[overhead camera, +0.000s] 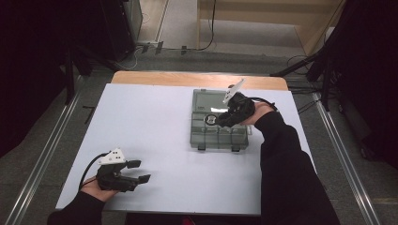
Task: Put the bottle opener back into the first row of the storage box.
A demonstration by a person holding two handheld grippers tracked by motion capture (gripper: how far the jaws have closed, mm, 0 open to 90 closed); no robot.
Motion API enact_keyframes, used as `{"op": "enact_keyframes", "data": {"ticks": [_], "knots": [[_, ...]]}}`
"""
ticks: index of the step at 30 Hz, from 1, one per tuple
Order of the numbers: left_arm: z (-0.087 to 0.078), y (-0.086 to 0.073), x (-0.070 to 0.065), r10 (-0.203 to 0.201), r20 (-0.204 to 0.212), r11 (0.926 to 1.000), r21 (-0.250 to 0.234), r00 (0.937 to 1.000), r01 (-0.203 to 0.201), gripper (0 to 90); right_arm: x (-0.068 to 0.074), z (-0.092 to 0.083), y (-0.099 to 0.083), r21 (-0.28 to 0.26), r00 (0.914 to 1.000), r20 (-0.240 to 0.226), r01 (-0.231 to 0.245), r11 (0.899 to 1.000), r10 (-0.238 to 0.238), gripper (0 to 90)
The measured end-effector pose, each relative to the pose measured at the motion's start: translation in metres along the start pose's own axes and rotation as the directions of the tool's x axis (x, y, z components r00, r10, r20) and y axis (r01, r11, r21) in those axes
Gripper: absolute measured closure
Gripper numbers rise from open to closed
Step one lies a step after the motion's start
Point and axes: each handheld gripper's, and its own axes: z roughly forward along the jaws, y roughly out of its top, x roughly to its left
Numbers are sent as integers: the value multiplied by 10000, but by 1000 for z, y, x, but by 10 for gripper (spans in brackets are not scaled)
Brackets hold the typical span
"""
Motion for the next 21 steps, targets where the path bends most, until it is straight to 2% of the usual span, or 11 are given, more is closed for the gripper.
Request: {"op": "enact_keyframes", "data": {"ticks": [9,15,21], "knots": [[0,0,0,-10,17,10000,-31,10000,10,283,-16,16,2,241,9994,-190,-269,9993,274,657],[0,0,0,19,4,10000,-3,10000,-19,284,-21,26,5,54,9993,-280,-244,9997,246,656],[0,0,1,1,-1,10000,-27,10000,-1,283,-23,30,5,314,9995,-218,-206,9993,213,652]]}}
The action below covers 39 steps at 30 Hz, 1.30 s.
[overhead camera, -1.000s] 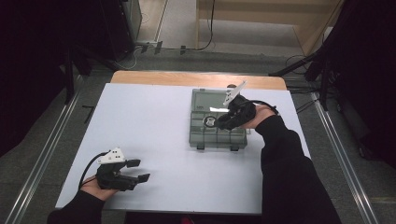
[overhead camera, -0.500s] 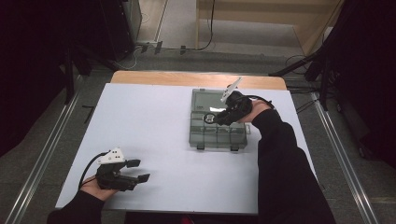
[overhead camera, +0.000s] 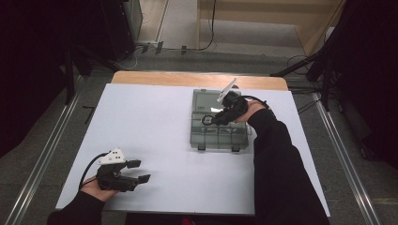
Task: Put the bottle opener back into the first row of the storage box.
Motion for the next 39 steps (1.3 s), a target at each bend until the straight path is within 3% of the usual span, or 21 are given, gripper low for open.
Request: {"op": "enact_keyframes", "data": {"ticks": [2,5,6,7,11,12,13,14,17,24,26,39], "knots": [[0,0,0,-8,-12,10000,-23,10000,8,283,0,0,0,24,9992,239,-309,9995,308,536],[0,0,0,0,-16,10000,-17,10000,0,283,1,-3,0,-198,9989,430,-185,9996,193,478],[0,0,0,-2,-10,10000,8,10000,2,283,3,-5,1,-152,9979,569,-304,9994,312,433],[0,0,0,-1,-16,10000,-3,10000,1,284,5,-8,1,-248,9966,650,-500,9984,515,331],[0,0,0,-15,-31,10000,-24,10000,15,284,10,-16,-1,-616,9902,862,-1047,9926,1098,243],[0,0,0,-15,-31,10000,-24,10000,15,283,10,-16,-1,-616,9902,862,-1047,9926,1098,243],[0,0,0,-11,-22,10000,-4,10000,11,284,13,-18,-2,-933,9839,907,-1455,9849,1540,220],[0,0,0,-14,-21,10000,-1,10000,14,284,13,-18,-2,-933,9839,907,-1455,9849,1540,220],[0,0,0,19,-38,10000,34,10000,-18,283,22,-18,-5,-1205,9735,906,-1985,9727,2099,193],[0,0,0,-47,-117,10000,-12,9999,47,283,38,-16,-5,-1192,9591,943,-2554,9595,2670,168],[0,0,0,-55,-113,10000,-17,9999,55,283,46,-15,-6,-1090,9503,1260,-2719,9561,2846,168],[0,0,0,-50,-138,10000,3,9999,50,283,78,-12,-17,-1512,9355,894,-3264,9331,3417,170]]}}
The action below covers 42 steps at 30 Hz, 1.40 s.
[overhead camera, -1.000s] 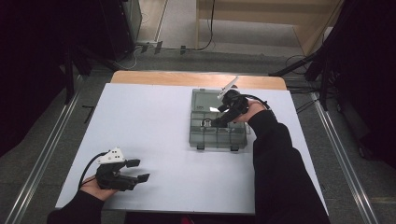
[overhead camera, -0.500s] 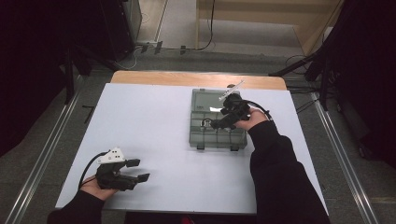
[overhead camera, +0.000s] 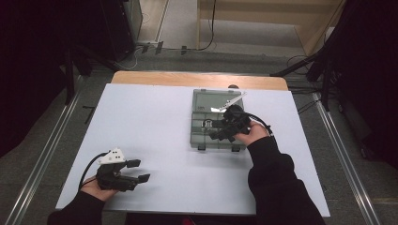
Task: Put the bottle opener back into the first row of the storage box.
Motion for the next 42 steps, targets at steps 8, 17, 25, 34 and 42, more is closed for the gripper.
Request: {"op": "enact_keyframes", "data": {"ticks": [8,17,25,34,42], "knots": [[0,0,1,-37,40,10000,-29,10000,38,283,12,3,-17,-60,10000,79,51,10000,-50,177],[-1,0,2,-30,-11,10000,-20,10000,30,283,27,1,-34,-168,9998,-10,183,9997,-183,187],[-1,0,2,-18,-33,10000,3,10000,18,284,36,1,-44,-99,9987,-264,431,9990,-434,186],[-1,0,2,-33,-9,10000,23,10000,33,284,41,-9,-58,-370,9991,75,421,9984,-418,185],[0,0,2,-54,25,10000,13,10000,54,284,45,-19,-74,-403,9997,27,240,9989,-239,185]]}}
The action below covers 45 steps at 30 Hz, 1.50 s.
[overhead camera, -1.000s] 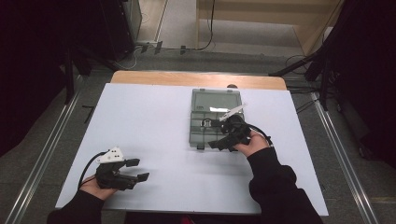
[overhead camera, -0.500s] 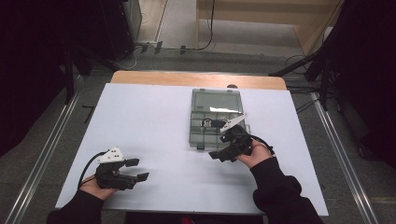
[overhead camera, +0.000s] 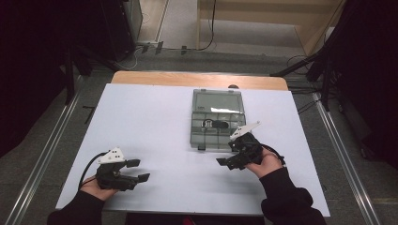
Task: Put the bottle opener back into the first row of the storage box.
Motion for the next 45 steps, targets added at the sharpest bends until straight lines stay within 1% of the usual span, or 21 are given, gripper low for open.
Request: {"op": "enact_keyframes", "data": {"ticks": [2,7,9,11,13,15,18,19,23,24,25,26,28,29,31,34,35,37,40,43,45], "knots": [[0,0,0,0,-6,10000,-2,10000,0,283,1,-1,-7,29,10000,31,7,10000,-7,185],[0,0,0,4,-16,10000,3,10000,-4,283,4,-4,-17,38,10000,23,36,10000,-36,185],[0,0,0,-4,-16,10000,-3,10000,4,284,4,-4,-19,11,9999,89,61,10000,-61,185],[0,0,-1,-1,-7,10000,-9,10000,1,284,5,-6,-26,-50,10000,54,-78,10000,78,185],[0,0,-1,2,-20,10000,-1,10000,-2,283,5,-7,-29,-73,9999,62,-79,9999,80,184],[0,0,-1,22,-5,10000,-12,10000,-22,284,5,-7,-37,-108,9999,35,-134,9999,134,184],[0,0,0,41,-15,10000,-18,10000,-41,284,6,-8,-41,-121,9999,-42,-168,9998,167,184],[0,0,0,28,-21,10000,-36,10000,-28,283,7,-8,-45,-146,9997,-64,-237,9996,236,184],[-1,0,0,41,-20,10000,-28,10000,-42,284,7,-9,-52,-266,9997,-92,-221,9994,219,184],[-1,0,0,26,-14,10000,-44,10000,-26,283,7,-8,-58,-321,9993,-220,-305,9990,298,184],[-1,0,0,26,-14,10000,-44,10000,-26,283,7,-8,-58,-321,9993,-220,-305,9990,298,184],[-1,0,0,52,0,10000,-19,10000,-52,283,6,-8,-63,-226,9991,-204,-370,9991,365,184],[-1,0,0,72,2,10000,-6,10000,-72,283,5,-8,-68,-163,9993,-122,-344,9993,342,184],[-1,0,0,72,2,10000,-6,10000,-72,283,5,-8,-68,-163,9993,-122,-344,9993,342,184],[-1,0,0,81,-13,10000,25,10000,-81,283,2,-12,-75,-197,9988,-40,-493,9986,493,184],[-1,0,0,59,-17,10000,21,10000,-59,283,0,-15,-79,-232,9984,18,-570,9981,570,184],[-1,0,0,76,-16,10000,31,10000,-75,283,-2,-17,-83,-236,9979,67,-637,9977,638,184],[-1,0,0,93,-11,9999,39,10000,-93,283,-4,-19,-86,-298,9979,64,-638,9975,640,185],[-1,0,0,102,-15,9999,50,9999,-102,283,-7,-23,-91,-405,9995,117,-291,9988,296,185],[-2,-1,0,102,16,9999,21,9999,-102,283,-10,-27,-95,-434,9991,6,-431,9981,432,185],[-2,0,0,27,118,10000,-58,9999,-26,283,-10,-28,-97,-461,9991,-34,-432,9980,431,185]]}}
